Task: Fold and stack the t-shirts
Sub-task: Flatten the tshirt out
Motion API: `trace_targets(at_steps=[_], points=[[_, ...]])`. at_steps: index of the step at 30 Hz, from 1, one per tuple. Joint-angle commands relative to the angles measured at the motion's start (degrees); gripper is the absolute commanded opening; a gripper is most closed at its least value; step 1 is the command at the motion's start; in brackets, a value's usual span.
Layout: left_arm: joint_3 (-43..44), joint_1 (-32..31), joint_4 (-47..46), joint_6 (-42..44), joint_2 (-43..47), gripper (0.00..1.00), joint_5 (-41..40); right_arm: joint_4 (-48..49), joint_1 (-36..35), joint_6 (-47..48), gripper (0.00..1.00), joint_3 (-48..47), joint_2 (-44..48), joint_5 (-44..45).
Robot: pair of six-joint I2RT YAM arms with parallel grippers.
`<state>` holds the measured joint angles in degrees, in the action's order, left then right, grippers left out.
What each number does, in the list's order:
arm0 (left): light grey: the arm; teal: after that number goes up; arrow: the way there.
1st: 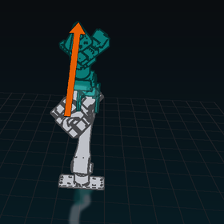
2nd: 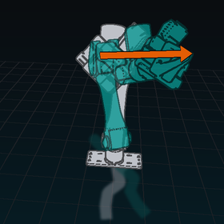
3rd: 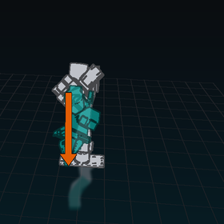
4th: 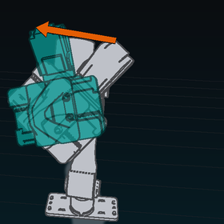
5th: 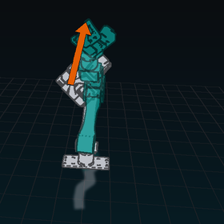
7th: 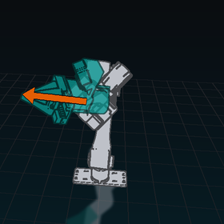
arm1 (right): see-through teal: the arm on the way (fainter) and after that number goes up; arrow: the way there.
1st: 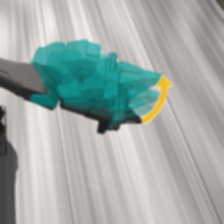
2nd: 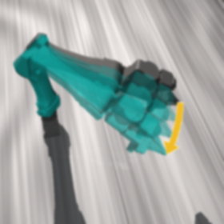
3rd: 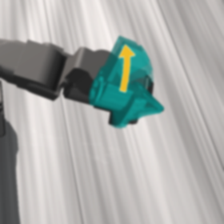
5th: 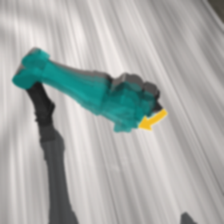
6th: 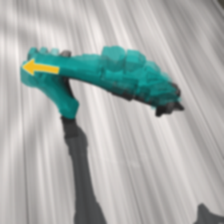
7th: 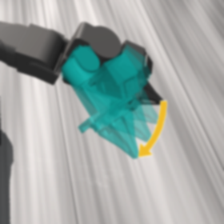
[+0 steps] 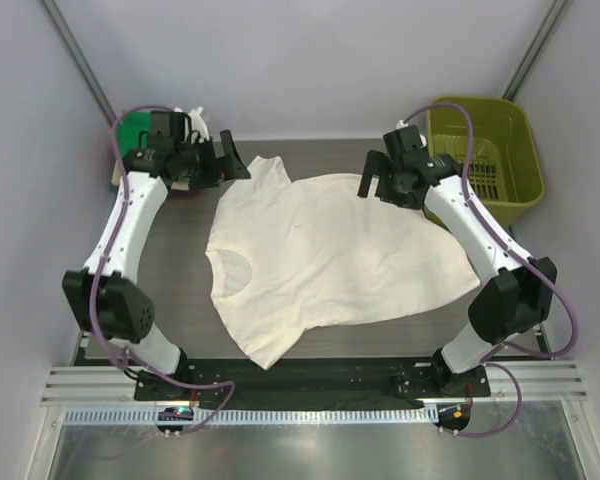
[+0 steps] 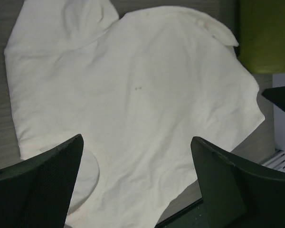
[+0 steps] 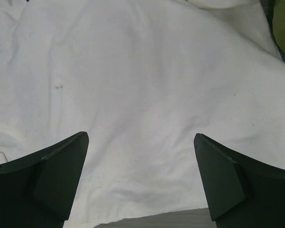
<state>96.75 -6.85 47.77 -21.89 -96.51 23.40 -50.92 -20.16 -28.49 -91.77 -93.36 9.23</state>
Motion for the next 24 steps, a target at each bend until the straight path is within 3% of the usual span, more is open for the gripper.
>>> trace_targets(at_steps=[1,5,14,20,24], points=[[-4.72,-4.29,-5.58,1.76,2.38,0.94,-6.42,6.7,0.65,1.15,1.0,7.63,-1.56,-2.11],[-10.59,-8.26,-9.17,0.72,0.89,0.91,-12.31,10.74,0.65,1.95,1.0,12.22,-2.87,-3.0],[-21.87,-13.71,-16.83,-6.06,-3.94,0.86,-15.83,21.38,-0.49,-0.68,1.0,27.42,-4.72,-5.98],[-16.43,-13.71,-12.98,-5.1,-13.69,0.85,-24.61,26.48,-3.04,-3.76,1.0,29.72,-10.16,-8.44],[-3.35,-10.57,-7.35,-1.76,-23.0,0.86,-28.93,26.83,-3.39,-3.77,1.0,22.63,-17.1,-12.56]])
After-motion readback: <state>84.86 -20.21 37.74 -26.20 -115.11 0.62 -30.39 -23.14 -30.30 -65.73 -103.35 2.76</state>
